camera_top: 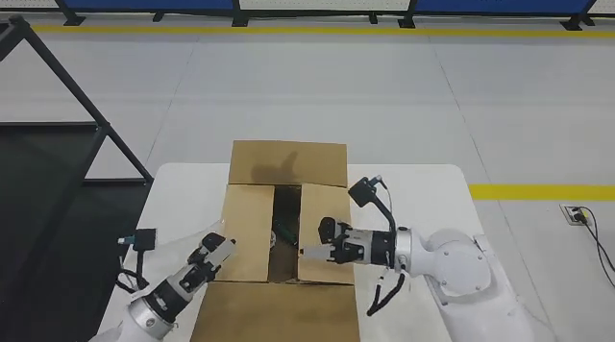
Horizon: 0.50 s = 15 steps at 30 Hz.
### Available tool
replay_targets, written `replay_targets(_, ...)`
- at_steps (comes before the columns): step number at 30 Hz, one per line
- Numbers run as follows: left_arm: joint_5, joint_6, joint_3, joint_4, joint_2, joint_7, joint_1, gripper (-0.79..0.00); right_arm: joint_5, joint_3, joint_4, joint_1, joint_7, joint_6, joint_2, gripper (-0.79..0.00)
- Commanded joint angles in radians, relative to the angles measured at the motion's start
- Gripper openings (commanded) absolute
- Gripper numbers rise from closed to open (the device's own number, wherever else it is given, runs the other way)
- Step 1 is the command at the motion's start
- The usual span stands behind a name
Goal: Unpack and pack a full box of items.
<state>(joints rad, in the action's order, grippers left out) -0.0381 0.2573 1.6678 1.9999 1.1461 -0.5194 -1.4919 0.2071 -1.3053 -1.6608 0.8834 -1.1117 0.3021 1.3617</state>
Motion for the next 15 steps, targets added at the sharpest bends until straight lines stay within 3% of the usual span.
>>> replay_targets(1,0.056,0.005,0.052,0.006,-0.002,-0.002,-0.033,0.0,0.001,-0.023,-0.018,0.021,-0.004,0.006,-0.008,0.0)
replay_targets(10,0.182,0.053,0.277,-0.019,-0.013,-0.033,-0.148,0.0,0.051,-0.105,-0.116,0.106,-0.077,-0.002,-0.044,0.0)
replay_targets(15,0.16,0.049,0.301,-0.018,-0.017,-0.073,-0.167,0.0,0.096,-0.106,-0.154,0.125,-0.167,0.008,-0.058,0.0)
